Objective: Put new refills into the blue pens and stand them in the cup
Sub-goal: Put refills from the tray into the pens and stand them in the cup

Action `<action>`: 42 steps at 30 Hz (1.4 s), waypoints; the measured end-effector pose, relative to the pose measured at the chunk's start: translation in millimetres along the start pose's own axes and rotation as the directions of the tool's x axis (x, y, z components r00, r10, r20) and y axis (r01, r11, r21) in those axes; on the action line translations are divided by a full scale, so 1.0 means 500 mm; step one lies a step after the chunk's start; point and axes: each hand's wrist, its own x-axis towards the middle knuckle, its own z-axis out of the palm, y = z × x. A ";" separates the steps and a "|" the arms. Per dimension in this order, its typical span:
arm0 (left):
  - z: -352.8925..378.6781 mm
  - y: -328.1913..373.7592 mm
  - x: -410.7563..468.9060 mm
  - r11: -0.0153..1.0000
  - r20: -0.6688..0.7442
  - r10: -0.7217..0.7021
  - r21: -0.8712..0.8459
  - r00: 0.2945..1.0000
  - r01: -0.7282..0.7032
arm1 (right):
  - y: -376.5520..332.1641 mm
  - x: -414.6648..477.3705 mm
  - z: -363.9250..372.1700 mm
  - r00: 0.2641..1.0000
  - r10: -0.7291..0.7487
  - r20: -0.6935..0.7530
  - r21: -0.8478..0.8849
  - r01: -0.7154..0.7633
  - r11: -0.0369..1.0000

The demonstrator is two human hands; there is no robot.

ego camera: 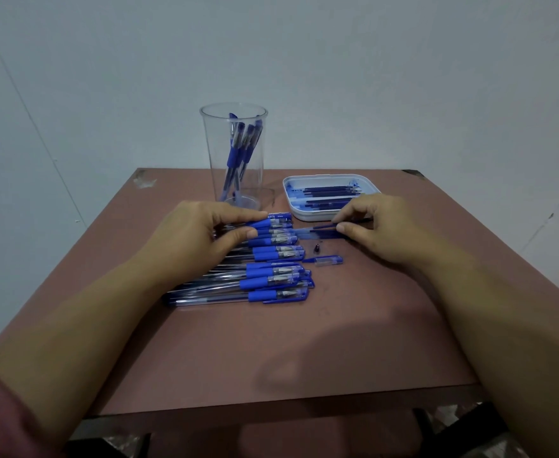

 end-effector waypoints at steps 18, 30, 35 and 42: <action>-0.001 0.003 0.000 1.000 0.034 0.005 -0.019 0.999 -0.004 | 0.004 -0.005 -0.012 0.994 0.067 0.090 -0.081 -0.060 0.995; 0.000 -0.001 0.000 1.000 0.022 0.022 -0.004 1.000 -0.022 | -0.001 0.013 -0.021 0.999 0.047 -0.024 0.025 -0.046 0.999; 0.001 -0.001 0.002 1.000 0.040 0.023 -0.006 0.999 -0.022 | -0.011 0.072 -0.053 0.996 0.078 0.047 -0.082 -0.074 0.994; -0.002 -0.002 0.003 1.000 0.031 0.011 -0.017 0.999 -0.010 | 0.006 0.145 -0.040 0.943 0.177 0.282 -0.172 -0.131 0.976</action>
